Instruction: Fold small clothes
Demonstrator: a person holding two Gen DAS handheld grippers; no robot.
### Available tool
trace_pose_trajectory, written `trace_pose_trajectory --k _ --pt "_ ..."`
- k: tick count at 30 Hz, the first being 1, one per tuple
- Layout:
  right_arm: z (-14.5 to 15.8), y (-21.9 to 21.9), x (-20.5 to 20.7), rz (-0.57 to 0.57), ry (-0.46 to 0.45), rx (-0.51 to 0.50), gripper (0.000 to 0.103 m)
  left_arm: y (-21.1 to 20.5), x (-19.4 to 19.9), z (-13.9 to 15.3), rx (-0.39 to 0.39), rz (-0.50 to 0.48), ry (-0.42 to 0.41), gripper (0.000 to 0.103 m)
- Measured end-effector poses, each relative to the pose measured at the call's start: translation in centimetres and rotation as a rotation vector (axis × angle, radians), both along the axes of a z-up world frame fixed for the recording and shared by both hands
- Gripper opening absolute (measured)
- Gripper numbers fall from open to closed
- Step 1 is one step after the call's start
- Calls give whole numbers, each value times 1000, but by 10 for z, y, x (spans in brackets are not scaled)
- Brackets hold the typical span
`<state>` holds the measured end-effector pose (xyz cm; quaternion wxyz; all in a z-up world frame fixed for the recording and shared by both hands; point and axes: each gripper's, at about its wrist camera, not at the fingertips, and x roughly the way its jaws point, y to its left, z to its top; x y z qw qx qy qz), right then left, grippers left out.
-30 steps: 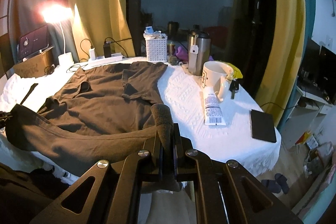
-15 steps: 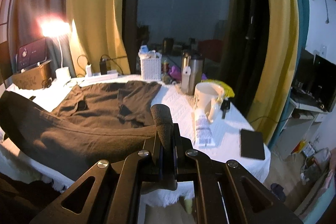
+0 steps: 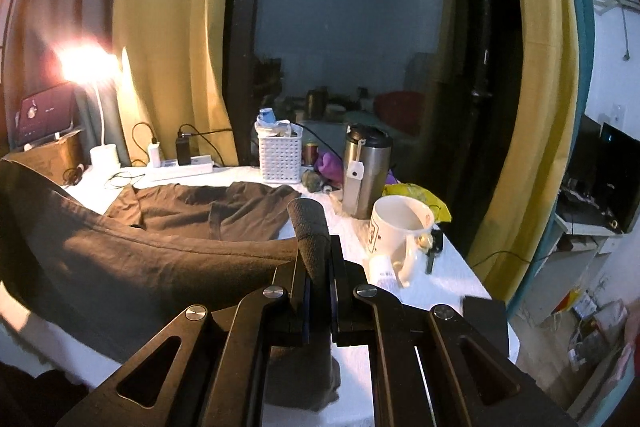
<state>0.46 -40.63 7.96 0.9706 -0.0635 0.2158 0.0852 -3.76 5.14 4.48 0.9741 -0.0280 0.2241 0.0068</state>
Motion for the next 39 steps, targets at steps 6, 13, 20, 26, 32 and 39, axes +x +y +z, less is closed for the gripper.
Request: trace_pose_trajectory --k 6,13,20,26,32,39 --pt "6 14 36 16 9 -15 6 8 23 2 0 7 7 8" --pt "10 27 84 38 25 -11 6 19 54 4 0 36 24 8" --pt "7 38 136 62 46 -9 6 25 91 5 8 57 38 8" --pt "2 45 176 76 56 1 6 34 124 3 8 80 52 8" --pt "-7 49 215 80 71 3 6 41 156 -4 13 86 69 8" --pt "-19 58 260 83 89 -14 6 45 192 -14 21 90 91 8"
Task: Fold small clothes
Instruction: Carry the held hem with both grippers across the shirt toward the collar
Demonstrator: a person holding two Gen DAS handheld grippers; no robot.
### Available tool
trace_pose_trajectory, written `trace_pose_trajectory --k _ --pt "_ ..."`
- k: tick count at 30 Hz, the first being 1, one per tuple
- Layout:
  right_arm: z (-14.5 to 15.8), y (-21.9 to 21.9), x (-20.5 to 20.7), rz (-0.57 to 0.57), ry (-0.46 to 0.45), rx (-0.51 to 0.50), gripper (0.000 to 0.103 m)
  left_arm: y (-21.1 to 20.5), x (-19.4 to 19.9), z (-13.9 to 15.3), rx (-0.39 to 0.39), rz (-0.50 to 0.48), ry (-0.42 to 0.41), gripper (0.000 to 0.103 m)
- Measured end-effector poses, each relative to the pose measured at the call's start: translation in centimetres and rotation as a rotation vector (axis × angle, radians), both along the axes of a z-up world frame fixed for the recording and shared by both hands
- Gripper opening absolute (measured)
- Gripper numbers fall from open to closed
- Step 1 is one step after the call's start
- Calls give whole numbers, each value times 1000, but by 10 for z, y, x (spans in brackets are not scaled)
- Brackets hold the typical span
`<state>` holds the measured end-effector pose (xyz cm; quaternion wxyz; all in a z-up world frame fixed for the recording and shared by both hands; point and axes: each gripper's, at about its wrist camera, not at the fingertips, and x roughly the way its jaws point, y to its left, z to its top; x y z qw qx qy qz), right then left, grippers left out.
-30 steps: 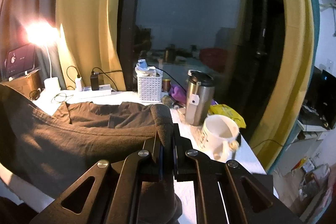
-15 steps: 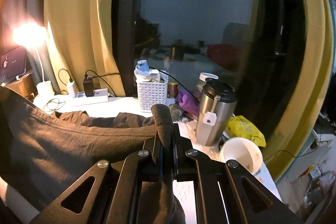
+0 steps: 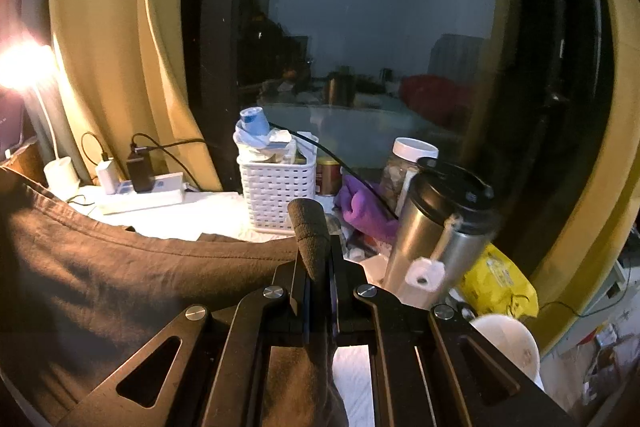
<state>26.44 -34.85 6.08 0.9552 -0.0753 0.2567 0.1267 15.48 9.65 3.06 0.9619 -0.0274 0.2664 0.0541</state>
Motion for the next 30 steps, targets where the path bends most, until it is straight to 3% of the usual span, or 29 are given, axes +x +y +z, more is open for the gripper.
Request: trace_pose_trajectory --k 9,18,21,27,30 --pt "-23 18 58 19 38 -43 6 7 43 -22 13 17 47 8" --pt "-74 48 107 35 124 -125 6 20 76 -64 11 75 150 8" --pt "-91 55 116 31 160 -154 6 25 86 -84 -5 93 229 8" --pt "-120 62 123 10 249 -226 8 29 94 -109 -6 103 298 8" --pt "-121 64 121 7 252 -244 9 29 96 -116 7 108 316 8"
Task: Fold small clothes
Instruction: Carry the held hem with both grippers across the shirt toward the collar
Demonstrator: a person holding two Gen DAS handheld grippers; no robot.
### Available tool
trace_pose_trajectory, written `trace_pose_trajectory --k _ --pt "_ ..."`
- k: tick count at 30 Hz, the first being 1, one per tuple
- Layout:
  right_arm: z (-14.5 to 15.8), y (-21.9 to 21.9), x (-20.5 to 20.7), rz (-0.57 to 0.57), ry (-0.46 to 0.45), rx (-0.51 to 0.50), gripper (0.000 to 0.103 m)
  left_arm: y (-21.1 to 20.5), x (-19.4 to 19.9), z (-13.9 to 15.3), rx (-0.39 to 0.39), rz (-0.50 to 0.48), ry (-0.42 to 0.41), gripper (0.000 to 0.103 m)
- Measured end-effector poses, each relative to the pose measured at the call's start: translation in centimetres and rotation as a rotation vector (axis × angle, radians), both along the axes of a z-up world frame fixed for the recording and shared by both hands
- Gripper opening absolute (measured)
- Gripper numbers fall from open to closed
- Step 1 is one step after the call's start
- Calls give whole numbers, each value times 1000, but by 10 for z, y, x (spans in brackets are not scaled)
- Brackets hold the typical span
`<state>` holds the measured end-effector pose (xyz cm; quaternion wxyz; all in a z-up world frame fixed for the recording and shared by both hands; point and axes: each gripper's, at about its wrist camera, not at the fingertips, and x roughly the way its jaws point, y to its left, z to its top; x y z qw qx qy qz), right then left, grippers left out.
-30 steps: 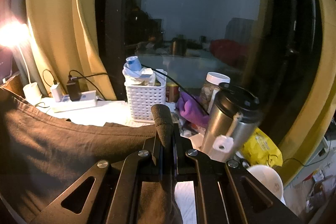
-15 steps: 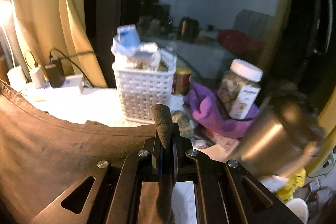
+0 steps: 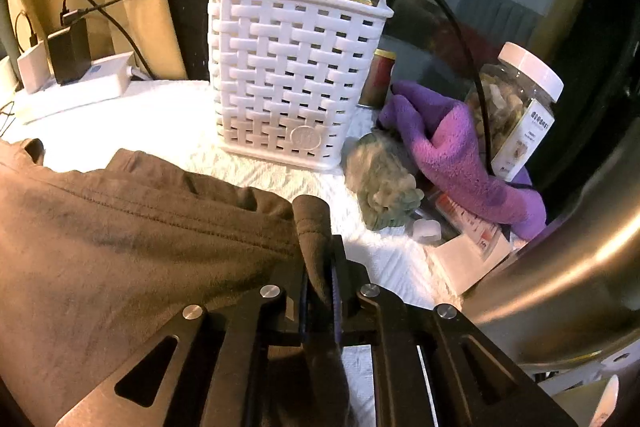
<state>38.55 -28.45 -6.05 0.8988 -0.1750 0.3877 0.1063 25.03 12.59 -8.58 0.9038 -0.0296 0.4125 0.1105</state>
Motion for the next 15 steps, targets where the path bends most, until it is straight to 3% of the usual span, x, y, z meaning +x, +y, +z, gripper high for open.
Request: trace_pose_trajectory --k 1,3,4,5,15 --pt "1 -2 2 -5 9 6 11 1 0 -3 1 2 6 8" --pt "2 -5 2 -24 19 7 33 2 0 -6 6 12 15 8" --pt "4 -8 0 -34 19 6 67 3 0 -7 10 16 18 8" --pt "6 -12 -1 -39 13 16 85 4 0 -8 11 19 20 8" --pt "51 -34 -45 -4 -75 82 85 4 -6 4 36 43 -15 9"
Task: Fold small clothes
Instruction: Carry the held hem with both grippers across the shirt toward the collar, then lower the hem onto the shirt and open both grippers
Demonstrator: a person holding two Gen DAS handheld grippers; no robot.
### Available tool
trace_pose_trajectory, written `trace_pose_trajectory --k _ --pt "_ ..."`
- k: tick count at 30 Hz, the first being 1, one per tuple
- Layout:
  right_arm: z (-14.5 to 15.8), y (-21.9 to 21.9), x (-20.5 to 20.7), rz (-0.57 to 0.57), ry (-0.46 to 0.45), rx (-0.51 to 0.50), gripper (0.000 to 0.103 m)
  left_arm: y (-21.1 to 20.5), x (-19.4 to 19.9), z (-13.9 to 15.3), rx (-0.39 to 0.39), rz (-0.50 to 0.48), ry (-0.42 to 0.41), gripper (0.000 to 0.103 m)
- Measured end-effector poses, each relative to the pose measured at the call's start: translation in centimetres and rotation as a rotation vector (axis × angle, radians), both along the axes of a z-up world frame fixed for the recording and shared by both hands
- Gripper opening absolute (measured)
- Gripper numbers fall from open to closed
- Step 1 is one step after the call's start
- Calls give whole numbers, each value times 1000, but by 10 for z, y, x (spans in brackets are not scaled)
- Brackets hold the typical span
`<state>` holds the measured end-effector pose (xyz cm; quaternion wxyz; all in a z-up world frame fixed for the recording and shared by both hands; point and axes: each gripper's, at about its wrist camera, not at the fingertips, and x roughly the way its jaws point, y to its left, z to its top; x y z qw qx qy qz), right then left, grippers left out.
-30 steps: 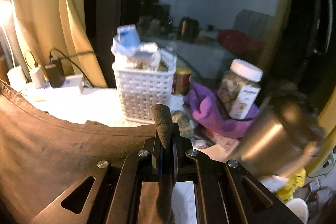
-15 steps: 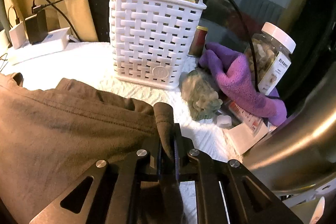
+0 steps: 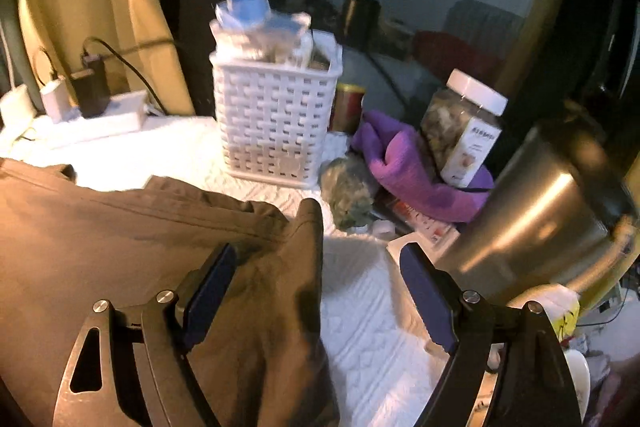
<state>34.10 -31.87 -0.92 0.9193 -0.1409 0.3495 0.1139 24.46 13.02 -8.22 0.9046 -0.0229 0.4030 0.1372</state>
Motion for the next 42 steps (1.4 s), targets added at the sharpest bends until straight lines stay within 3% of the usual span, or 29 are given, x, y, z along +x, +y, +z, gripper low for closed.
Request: trace_pose_trajectory --k 2,4,10,15,19,30,36,42 --pt "6 0 -7 30 -1 48 83 0 -3 5 3 5 -10 12" --pt "6 3 -14 67 31 98 73 3 -9 10 -5 26 -17 12" --pt "-26 23 -13 143 171 187 72 16 -30 21 -44 68 -10 12" --pt "-55 21 0 52 246 181 72 10 -52 21 -49 84 9 14" --pt "-55 19 -1 57 222 189 72 0 -74 24 -84 84 6 35" --pt "-43 10 -15 -34 161 135 73 -47 -128 31 -133 3 10 36" --pt "-31 -3 -57 -76 140 185 73 -69 -144 30 -177 -74 -3 46" --pt "-34 -8 -107 -95 155 212 73 -83 -151 16 -220 -130 17 46"
